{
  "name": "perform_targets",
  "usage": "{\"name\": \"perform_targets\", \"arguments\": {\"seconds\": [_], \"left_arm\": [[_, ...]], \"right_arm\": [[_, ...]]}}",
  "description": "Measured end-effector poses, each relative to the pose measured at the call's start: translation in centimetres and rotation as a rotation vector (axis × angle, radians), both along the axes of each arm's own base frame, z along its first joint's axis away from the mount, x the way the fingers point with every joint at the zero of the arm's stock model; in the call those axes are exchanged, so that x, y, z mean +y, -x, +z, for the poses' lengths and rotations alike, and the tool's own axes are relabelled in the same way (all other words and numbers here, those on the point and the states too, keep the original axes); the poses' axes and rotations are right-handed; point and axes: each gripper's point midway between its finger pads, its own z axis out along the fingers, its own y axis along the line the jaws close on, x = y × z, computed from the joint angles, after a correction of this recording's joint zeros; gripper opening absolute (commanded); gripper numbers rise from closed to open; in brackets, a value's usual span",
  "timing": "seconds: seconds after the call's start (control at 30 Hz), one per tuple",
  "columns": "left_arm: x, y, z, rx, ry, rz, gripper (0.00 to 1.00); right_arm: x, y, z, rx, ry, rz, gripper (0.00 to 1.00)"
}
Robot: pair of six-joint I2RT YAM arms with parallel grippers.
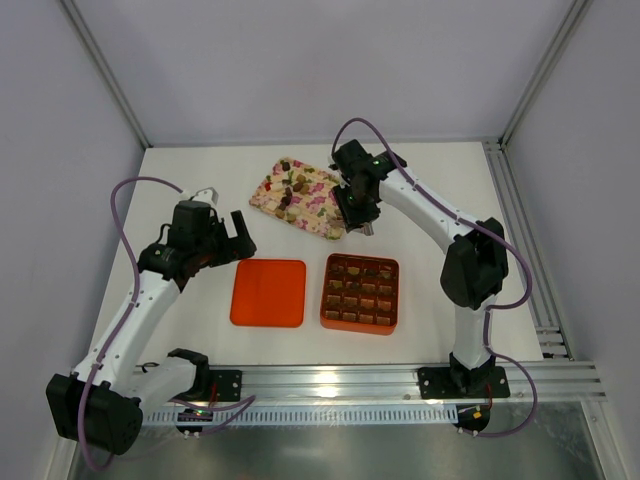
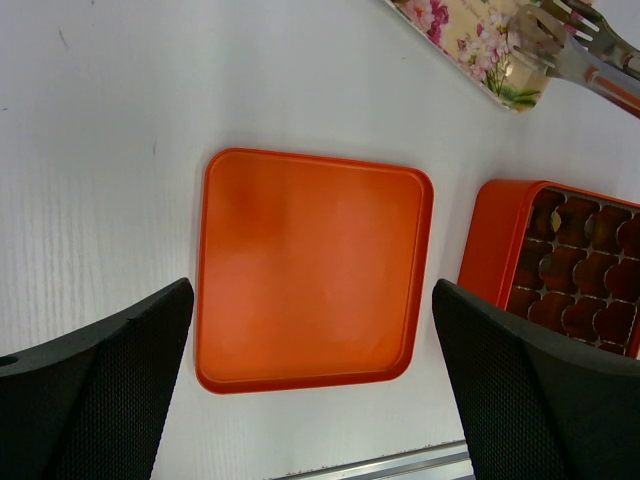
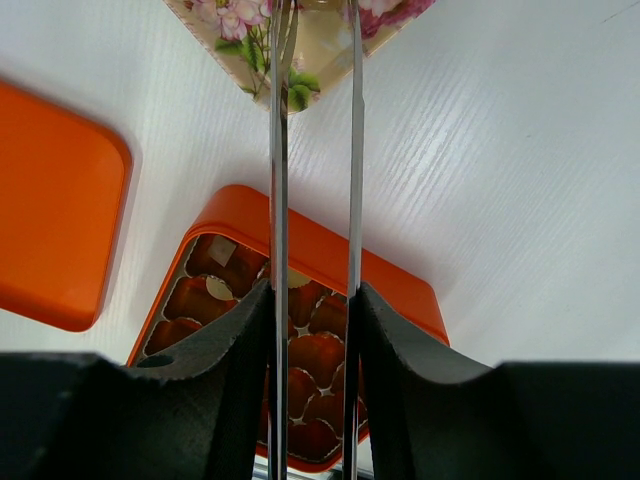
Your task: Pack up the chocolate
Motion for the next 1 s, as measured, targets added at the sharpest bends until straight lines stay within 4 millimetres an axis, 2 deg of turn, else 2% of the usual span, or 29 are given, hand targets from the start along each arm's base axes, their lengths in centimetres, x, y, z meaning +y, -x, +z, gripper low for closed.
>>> {"name": "perform_targets", "arguments": {"seconds": [1.0], "left_arm": [[0.01, 0.0, -0.01, 0.0, 0.0, 0.0, 1.0]], "right_arm": [[0.04, -0.39, 0.37, -0.012, -0.01, -0.004, 0.39]]}}
